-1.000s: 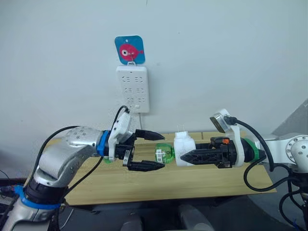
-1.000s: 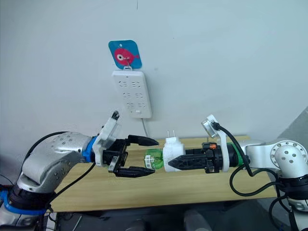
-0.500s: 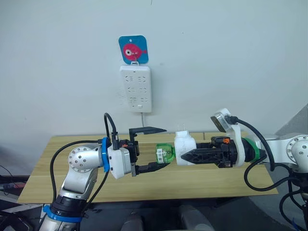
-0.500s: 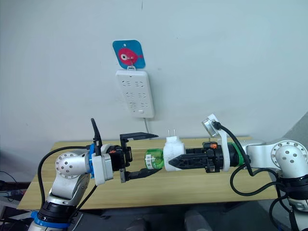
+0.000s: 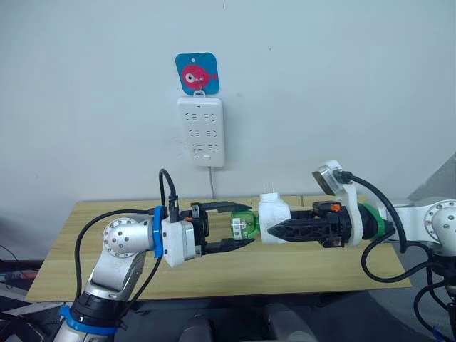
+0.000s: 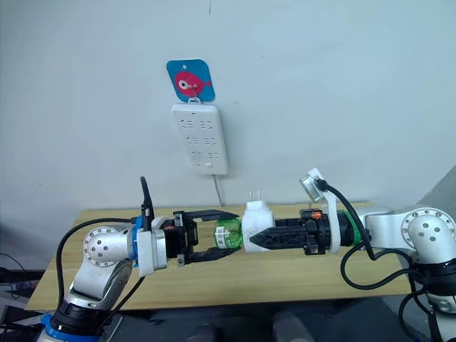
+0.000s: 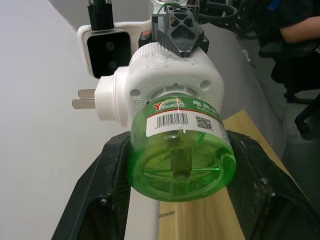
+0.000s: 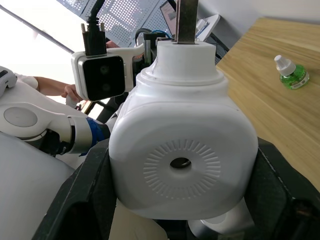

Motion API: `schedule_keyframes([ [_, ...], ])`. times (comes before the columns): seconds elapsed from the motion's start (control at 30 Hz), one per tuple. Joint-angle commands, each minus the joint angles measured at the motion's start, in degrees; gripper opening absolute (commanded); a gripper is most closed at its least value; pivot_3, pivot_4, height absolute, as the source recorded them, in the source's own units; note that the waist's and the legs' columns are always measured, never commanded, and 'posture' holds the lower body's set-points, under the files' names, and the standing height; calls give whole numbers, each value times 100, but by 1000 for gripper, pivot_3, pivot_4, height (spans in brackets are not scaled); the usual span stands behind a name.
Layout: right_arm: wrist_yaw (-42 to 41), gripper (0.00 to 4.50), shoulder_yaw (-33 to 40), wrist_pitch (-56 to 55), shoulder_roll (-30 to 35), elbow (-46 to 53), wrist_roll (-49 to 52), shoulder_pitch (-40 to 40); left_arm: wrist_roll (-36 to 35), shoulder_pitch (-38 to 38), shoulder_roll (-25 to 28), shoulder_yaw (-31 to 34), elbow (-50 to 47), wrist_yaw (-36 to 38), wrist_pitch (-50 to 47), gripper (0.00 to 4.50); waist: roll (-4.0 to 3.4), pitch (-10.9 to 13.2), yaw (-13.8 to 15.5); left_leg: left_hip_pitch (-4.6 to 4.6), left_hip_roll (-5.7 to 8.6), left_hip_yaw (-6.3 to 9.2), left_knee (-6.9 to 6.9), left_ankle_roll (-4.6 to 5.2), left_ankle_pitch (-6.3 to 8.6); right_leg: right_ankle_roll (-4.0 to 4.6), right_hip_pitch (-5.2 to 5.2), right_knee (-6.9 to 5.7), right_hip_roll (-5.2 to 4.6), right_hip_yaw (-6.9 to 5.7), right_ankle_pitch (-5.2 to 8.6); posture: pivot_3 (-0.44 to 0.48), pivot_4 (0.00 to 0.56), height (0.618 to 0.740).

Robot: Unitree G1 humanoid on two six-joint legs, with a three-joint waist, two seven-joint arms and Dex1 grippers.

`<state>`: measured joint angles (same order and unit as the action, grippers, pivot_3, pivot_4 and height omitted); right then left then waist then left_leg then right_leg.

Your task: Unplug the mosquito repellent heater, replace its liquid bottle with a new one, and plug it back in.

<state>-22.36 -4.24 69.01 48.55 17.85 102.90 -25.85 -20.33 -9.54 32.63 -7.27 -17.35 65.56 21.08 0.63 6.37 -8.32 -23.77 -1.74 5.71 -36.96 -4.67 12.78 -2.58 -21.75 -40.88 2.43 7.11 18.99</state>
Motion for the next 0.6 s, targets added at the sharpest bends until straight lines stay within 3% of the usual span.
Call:
schedule_keyframes([
  [0.03, -61, 2992, 122, -43, -12, 149, 105, -80, -500, -150, 279, -57, -532, -72, -941, 2250, 0, 0, -1, 0, 0, 0, 0, 0, 0, 0, 0, 0, 0, 0, 0, -137, 58, 711],
  [0.1, -124, 2992, 124, -15, -9, 169, 49, -93, -950, -314, 628, -75, -752, -311, -2351, 2250, 0, 0, -4, 0, 0, 1, -1, 0, 0, 0, 0, -1, 0, -1, 0, -137, 58, 711],
  [0.2, -280, 2992, 110, 43, -4, 252, -107, -119, -2646, -1112, 1313, 31, -718, -1061, -5583, 2250, 5, 3, -13, -2, 0, 11, -3, 0, 0, 0, 0, -4, 2, -8, 0, -123, 59, 711],
  [0.3, -407, 2992, 85, 67, -30, 322, -217, -134, -3907, -1910, 1612, 114, -312, -1184, -7428, 2250, 8, 5, -20, -1, 2, 22, -3, 0, 0, -1, 5, -3, 3, -20, 1, -120, 60, 711],
  [0.4, -465, 2992, 65, 63, -58, 339, -249, -155, -4116, -2220, 1562, 156, -133, -1210, -7879, 2250, 6, 6, -27, -1, 2, 21, 3, 0, 0, -1, 2, -1, 3, -22, 1, -120, 60, 711],
  [0.53, -453, 2992, 63, 41, -83, 341, -237, -155, -3781, -2134, 1482, 156, -204, -982, -7603, 2250, 5, 7, -39, -3, -2, 24, 7, 0, 0, 3, -2, -1, 7, -22, 3, -126, 62, 711],
  [0.6, -419, 2992, 71, 25, -90, 343, -203, -135, -3602, -2064, 1422, 136, -259, -825, -7346, 2971, 5, 7, -29, -3, -2, 25, 7, 0, 0, 4, -2, 0, 7, -22, 3, -126, 62, 711],
])
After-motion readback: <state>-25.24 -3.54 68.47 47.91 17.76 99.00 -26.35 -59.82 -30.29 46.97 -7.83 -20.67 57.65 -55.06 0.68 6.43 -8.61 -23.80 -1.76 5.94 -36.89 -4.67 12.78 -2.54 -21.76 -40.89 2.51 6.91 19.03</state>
